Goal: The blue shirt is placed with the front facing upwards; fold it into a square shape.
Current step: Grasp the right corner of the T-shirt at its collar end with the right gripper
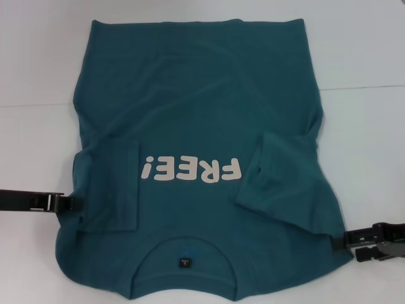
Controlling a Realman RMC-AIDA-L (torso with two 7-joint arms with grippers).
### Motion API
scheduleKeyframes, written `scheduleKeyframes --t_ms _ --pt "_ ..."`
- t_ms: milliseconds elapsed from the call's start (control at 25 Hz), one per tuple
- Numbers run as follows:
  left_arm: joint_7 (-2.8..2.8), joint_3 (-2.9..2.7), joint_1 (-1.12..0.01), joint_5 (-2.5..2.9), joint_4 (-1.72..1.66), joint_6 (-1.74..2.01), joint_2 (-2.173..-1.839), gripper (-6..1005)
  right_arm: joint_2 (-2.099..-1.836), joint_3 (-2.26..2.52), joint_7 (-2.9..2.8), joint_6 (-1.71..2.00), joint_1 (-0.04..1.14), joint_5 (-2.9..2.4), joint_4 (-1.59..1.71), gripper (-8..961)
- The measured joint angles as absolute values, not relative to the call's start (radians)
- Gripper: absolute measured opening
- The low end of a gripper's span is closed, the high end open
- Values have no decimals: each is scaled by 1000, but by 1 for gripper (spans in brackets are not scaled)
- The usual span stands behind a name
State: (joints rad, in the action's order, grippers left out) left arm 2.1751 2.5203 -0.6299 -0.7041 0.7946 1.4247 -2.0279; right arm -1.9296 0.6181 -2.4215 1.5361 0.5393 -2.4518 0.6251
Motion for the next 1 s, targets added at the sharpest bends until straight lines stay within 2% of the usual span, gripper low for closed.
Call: scheduleKeyframes --t_ms 360,1000 --pt "2175 2520 -634 -704 795 1421 -2028 18 -1967 610 -2419 1487 572 -2444 612 907" --pt "2175 2521 -635 -704 795 1420 -2028 19 -1978 609 -2401 1444 596 -2358 554 904"
